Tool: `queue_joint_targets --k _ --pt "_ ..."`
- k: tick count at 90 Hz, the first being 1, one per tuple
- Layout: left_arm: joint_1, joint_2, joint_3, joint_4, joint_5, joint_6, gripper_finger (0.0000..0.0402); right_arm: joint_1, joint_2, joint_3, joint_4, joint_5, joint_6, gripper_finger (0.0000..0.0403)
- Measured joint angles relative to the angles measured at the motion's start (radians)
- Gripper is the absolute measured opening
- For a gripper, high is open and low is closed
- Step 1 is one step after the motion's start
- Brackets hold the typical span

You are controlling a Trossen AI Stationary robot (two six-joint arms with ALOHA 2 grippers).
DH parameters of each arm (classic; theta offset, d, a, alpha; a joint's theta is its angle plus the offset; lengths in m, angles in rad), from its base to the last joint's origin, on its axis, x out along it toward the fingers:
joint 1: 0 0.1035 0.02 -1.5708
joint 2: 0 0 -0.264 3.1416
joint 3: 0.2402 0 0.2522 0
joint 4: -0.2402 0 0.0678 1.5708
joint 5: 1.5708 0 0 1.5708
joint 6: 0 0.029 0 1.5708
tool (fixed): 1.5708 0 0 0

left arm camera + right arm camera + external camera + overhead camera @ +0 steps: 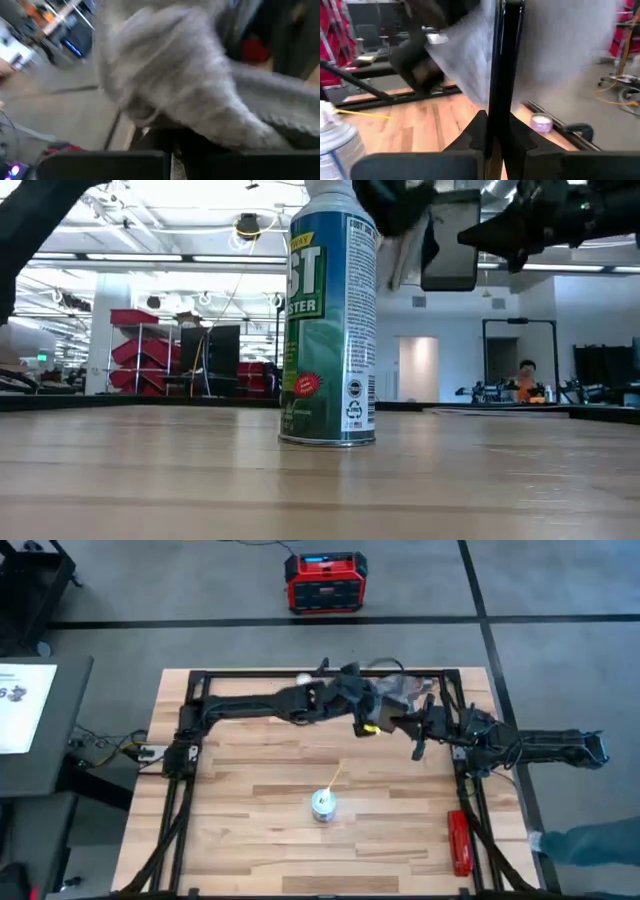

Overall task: Apply microfiber cloth
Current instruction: Wipe the front of the cellphone with a gray microfiber cloth

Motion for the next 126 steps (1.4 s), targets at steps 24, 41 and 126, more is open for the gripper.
queue_joint_targets --k 24,41,126 --pt "-0.019 -0.004 0.001 0.005 -0.07 -0.014 0.0 -0.084 -0.037 0.007 -0.013 0.031 -0.055 0.0014" --pt "-0.047 -0.022 0.003 -0.019 -0.062 -0.028 0.0 -0.14 -0.093 0.009 -0.045 0.082 -0.052 0.0014" --pt "-0.079 -0.019 -0.17 0.265 -0.057 -0.122 0.0 -0.075 -0.11 0.008 0.023 0.046 0.0 0.0014"
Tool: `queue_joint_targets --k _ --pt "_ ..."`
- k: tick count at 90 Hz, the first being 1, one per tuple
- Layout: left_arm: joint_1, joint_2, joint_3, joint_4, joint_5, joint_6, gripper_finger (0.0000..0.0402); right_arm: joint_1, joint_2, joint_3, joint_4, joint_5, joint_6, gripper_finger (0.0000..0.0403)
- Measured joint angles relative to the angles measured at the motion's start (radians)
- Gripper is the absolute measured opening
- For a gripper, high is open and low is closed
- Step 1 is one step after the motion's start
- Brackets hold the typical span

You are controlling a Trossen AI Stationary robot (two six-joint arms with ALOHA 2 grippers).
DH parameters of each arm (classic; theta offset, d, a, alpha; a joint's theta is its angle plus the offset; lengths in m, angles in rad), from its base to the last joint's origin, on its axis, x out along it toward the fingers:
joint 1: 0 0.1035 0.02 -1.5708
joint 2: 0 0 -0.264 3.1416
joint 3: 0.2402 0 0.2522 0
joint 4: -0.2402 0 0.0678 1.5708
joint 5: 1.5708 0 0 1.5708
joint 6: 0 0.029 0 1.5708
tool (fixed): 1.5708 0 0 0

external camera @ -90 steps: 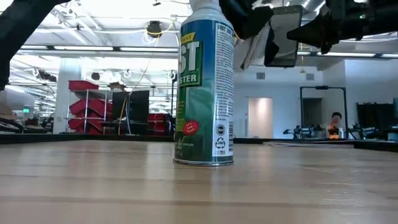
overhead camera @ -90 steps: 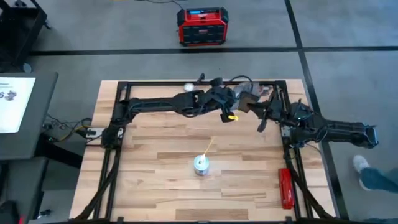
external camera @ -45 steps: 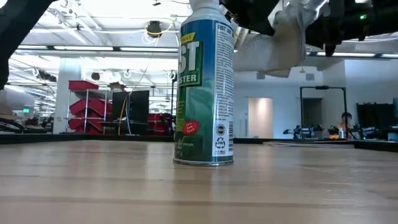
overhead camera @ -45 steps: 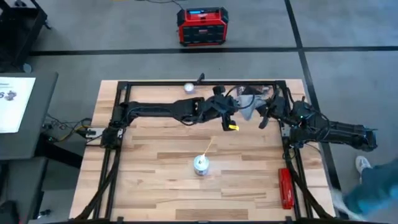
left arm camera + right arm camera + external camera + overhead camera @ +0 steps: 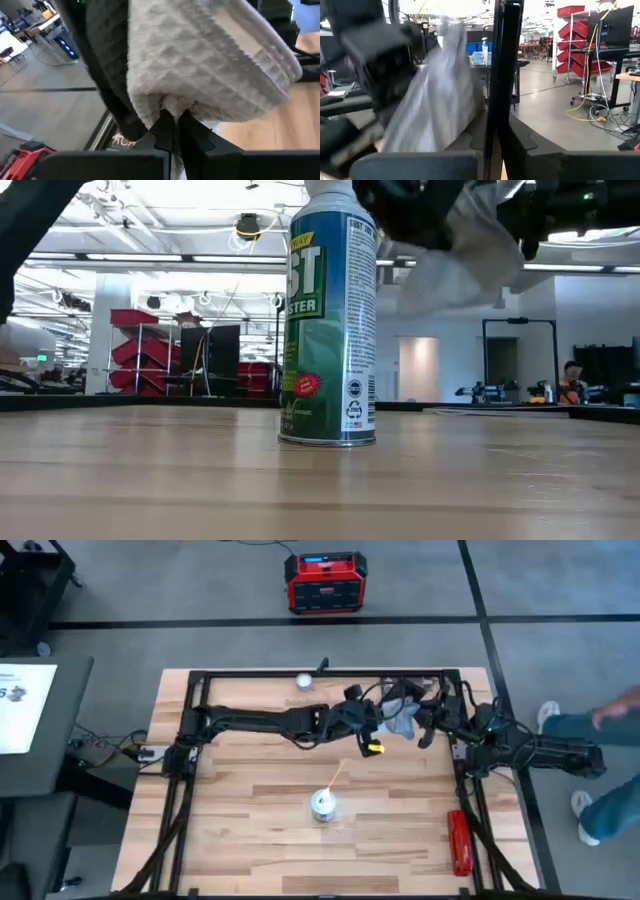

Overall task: Apply microfiber cloth
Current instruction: Wipe the front of the cellphone with a gray microfiber cloth

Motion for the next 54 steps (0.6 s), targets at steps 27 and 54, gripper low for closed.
queue_joint_targets --k 27,54 --pt "0.023 -0.066 0.009 0.071 0.001 0.099 0.0 0.003 0.006 0.0 -0.002 0.0 0.013 0.0014" --pt "0.039 -0.123 0.009 0.047 0.008 0.154 0.0 0.016 0.041 -0.001 -0.004 -0.002 0.031 0.0014"
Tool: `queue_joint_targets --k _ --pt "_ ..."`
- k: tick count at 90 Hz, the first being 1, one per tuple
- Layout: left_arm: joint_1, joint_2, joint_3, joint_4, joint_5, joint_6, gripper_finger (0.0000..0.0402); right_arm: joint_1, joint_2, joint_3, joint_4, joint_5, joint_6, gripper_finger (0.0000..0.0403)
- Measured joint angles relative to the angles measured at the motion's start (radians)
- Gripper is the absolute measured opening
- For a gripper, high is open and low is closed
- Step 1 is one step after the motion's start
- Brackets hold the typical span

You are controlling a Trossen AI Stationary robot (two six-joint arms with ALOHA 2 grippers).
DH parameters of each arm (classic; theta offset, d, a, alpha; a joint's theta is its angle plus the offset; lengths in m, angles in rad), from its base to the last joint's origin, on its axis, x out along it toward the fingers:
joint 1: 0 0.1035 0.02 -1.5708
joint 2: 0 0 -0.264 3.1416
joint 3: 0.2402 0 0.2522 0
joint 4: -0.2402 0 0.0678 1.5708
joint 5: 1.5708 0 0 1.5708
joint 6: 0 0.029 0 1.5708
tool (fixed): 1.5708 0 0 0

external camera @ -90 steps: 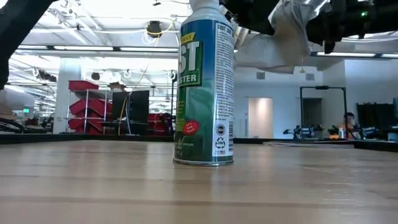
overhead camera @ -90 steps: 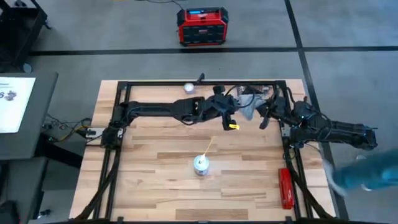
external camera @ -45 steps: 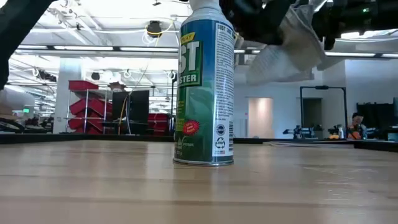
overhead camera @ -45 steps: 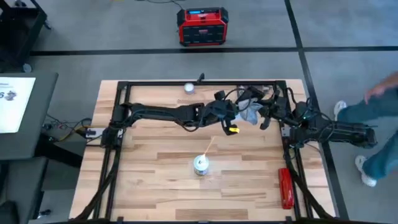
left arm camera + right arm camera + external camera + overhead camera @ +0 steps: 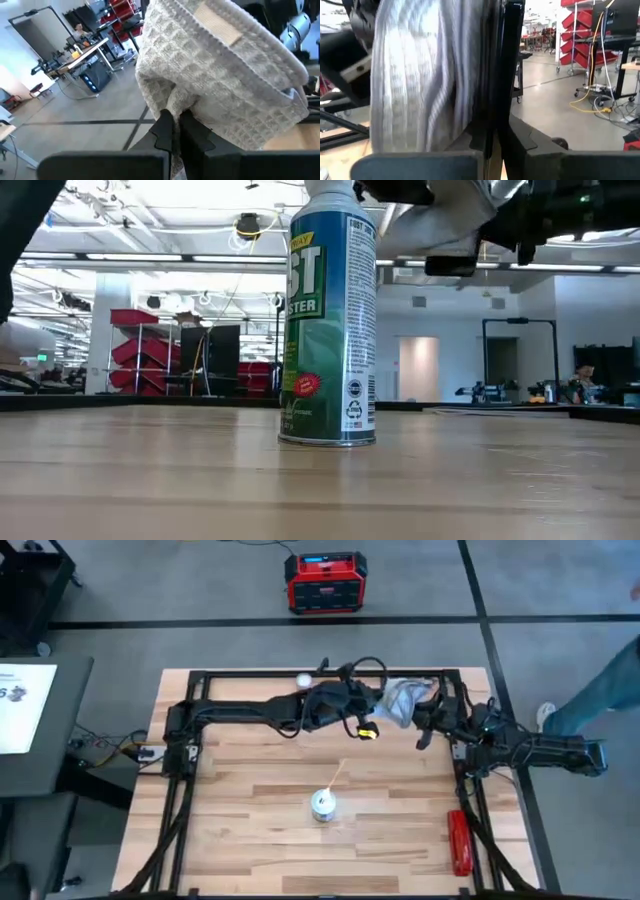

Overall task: Apply microfiber cloth
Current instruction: Wipe the front of the cellphone with a gray microfiber cloth

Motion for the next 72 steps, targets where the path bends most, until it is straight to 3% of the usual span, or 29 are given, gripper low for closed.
queue_joint_targets --k 72 --pt "-0.044 -0.217 -0.029 -0.481 0.015 -0.075 0.0 0.005 -0.038 -0.001 -0.108 -0.001 -0.004 0.0014"
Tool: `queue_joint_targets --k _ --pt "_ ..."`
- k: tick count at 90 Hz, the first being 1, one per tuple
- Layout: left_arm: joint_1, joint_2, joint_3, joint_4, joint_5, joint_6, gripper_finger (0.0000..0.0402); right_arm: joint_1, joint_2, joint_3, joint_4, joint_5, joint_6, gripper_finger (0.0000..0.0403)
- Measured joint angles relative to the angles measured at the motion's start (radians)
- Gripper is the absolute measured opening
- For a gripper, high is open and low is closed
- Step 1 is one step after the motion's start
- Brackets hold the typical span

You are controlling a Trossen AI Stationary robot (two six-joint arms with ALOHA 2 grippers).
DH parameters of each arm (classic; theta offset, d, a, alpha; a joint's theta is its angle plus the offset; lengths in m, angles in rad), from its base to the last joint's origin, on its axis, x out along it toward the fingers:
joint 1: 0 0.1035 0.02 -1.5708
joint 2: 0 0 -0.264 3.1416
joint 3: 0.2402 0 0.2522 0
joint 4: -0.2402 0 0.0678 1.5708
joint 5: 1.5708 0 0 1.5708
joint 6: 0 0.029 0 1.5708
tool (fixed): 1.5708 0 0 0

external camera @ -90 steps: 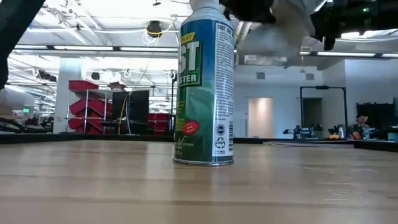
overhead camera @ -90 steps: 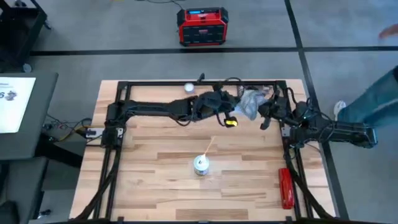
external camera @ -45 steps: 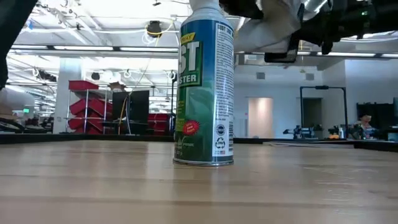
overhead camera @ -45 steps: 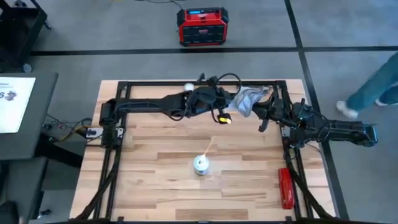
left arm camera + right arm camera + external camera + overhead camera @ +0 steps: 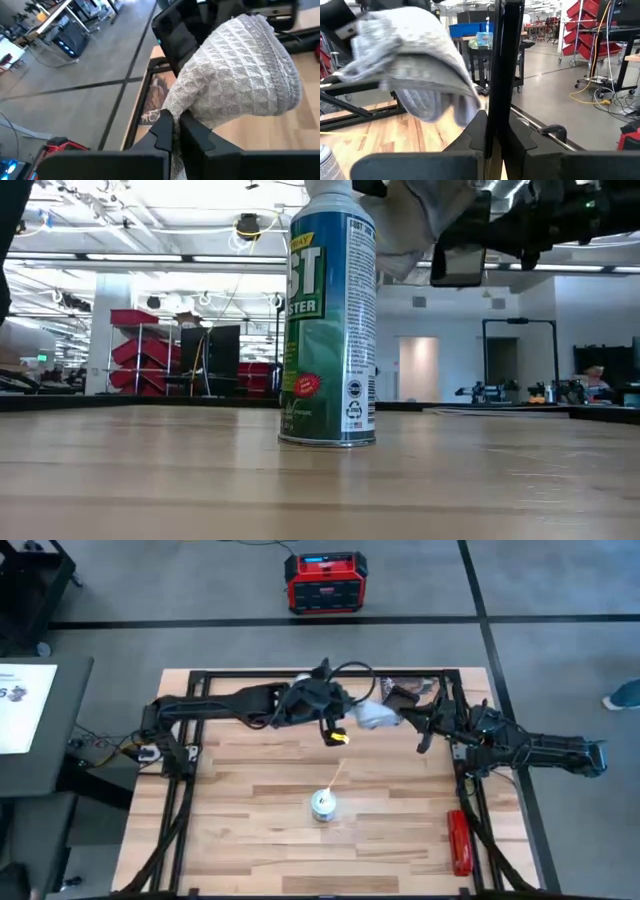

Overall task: Apply microfiber cloth
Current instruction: Wipe the front of the cellphone with a gray microfiber cloth

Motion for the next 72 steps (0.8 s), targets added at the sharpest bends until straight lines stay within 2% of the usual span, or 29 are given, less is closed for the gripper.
queue_joint_targets --k 15,30,44,57,72 --pt "-0.008 -0.171 -0.166 0.017 0.004 -0.026 0.0 0.021 0.0 0.0 -0.005 0.005 0.0 0.0014" --pt "-0.008 -0.389 -0.469 0.137 0.087 -0.085 0.0 0.037 0.0 0.0 -0.021 0.012 0.002 0.0014" --pt "-0.018 -0.596 -0.822 0.362 0.164 -0.111 0.0 0.042 -0.006 0.0 -0.088 0.013 0.026 0.0014" --pt "-0.016 -0.776 -1.143 0.599 0.167 -0.196 0.0 0.042 -0.013 0.0 -0.111 0.015 0.053 0.0014" --pt "-0.016 -0.884 -1.434 0.866 0.194 -0.348 0.0 0.042 -0.011 0.0 -0.108 0.015 0.062 0.0014"
